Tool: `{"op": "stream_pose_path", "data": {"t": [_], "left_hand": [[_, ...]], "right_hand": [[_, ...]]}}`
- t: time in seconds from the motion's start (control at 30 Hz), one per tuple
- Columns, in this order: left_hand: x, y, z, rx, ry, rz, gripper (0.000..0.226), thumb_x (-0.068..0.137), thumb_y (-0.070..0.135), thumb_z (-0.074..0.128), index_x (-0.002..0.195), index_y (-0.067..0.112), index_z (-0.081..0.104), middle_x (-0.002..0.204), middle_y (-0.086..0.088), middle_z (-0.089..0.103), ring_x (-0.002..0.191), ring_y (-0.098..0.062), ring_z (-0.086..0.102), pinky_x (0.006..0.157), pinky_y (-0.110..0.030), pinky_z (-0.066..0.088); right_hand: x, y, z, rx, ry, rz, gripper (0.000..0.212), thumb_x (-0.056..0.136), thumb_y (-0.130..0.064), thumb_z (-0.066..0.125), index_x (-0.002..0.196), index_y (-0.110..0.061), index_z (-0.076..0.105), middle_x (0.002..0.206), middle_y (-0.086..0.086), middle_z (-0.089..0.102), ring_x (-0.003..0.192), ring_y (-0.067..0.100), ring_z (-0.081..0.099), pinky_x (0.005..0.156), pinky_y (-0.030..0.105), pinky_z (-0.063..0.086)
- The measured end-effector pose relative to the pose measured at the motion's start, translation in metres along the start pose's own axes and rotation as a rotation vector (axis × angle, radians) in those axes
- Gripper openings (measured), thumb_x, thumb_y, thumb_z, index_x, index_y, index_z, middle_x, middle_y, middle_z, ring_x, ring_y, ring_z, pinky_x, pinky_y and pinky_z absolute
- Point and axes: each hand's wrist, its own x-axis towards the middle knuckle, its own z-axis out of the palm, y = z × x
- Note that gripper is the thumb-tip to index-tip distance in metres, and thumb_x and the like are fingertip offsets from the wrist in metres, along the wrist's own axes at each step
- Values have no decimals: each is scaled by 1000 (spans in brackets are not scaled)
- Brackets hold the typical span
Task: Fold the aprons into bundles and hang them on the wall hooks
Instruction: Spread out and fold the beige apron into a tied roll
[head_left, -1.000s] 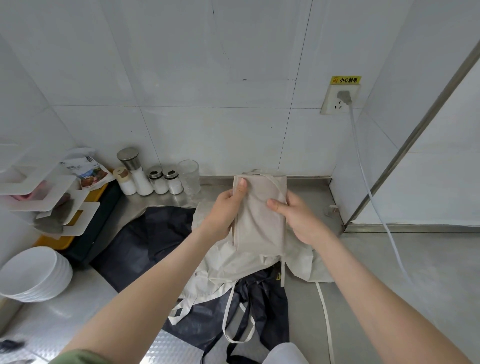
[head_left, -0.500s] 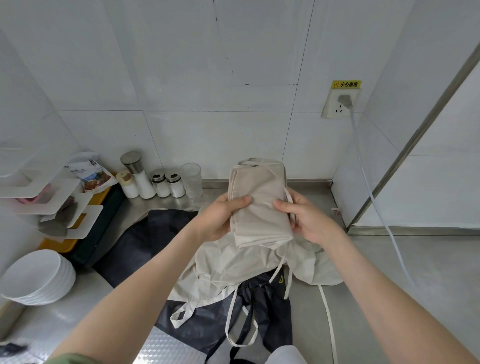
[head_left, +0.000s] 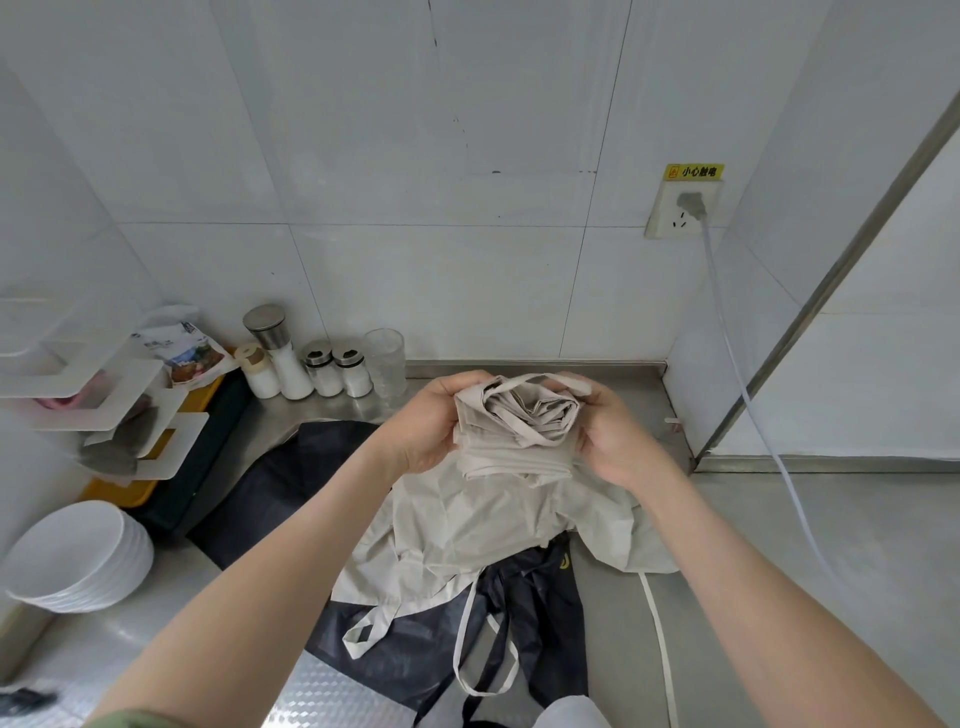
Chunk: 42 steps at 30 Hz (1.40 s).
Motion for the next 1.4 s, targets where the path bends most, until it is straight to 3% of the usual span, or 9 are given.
{"op": "stream_pose_path", "data": {"t": [0.13,0.43,0.53,0.67,0.77,0.93,1.07,1.2,1.4], "left_hand": [[0,-1,2,-66,8,42,27,91,14,50,97,15,76,108,-18,65,107,-36,54,98,-51,33],[-14,6,2,-265,-198,21,49,85,-16,36,59,8,70,74,-13,69,71,-23,71,64,-30,59],[-15,3,-1,-519,-236,48,9,84,10,59,84,4,65,107,-22,66,100,-36,66,81,-43,57],[-5,9,12,-242,0,-158,76,75,66,56,125,8,53,125,-18,62,112,-34,62,86,-46,54],[0,13,33,57,45,-242,48,84,54,59,112,16,63,102,-3,72,91,-17,70,74,-33,57],[9,7,31,8,236,-99,5,91,13,64,95,9,63,76,1,72,65,-10,69,56,-21,53],[13,7,27,-37,279,38,6,94,6,58,100,7,59,90,-6,71,77,-16,70,76,-30,57],[16,6,24,80,350,91,28,95,17,60,117,4,47,118,-15,63,103,-24,65,88,-37,55],[13,2,32,73,167,120,57,85,30,71,129,8,42,129,-14,58,115,-25,61,98,-45,50]], "right_hand": [[-6,-9,-2,61,-100,46,40,75,3,57,81,-30,79,87,-3,73,80,20,67,72,35,53],[-7,-29,3,138,85,29,48,81,7,35,42,-13,53,50,7,55,43,15,53,41,17,42],[-2,-26,-9,83,240,-123,46,78,9,38,45,-20,51,63,6,48,59,17,48,51,21,39],[-3,-22,-12,-413,238,-354,43,71,14,40,51,-19,56,58,-8,53,56,3,47,57,15,38],[-2,-17,0,-565,161,-454,23,64,4,43,58,-13,58,75,3,56,69,4,52,69,18,40],[-6,-15,-7,-397,75,-283,13,60,0,48,60,-7,60,99,6,63,91,11,60,81,22,45],[-11,-16,-27,150,-50,-66,22,64,-27,74,68,-7,65,82,16,61,85,30,64,76,39,53],[-6,-15,-38,-94,-7,111,72,79,-75,47,64,-6,59,105,32,54,118,37,53,105,49,37],[-6,-26,-4,-170,96,7,42,81,-37,64,115,-13,56,117,8,67,105,19,65,97,35,49]]}}
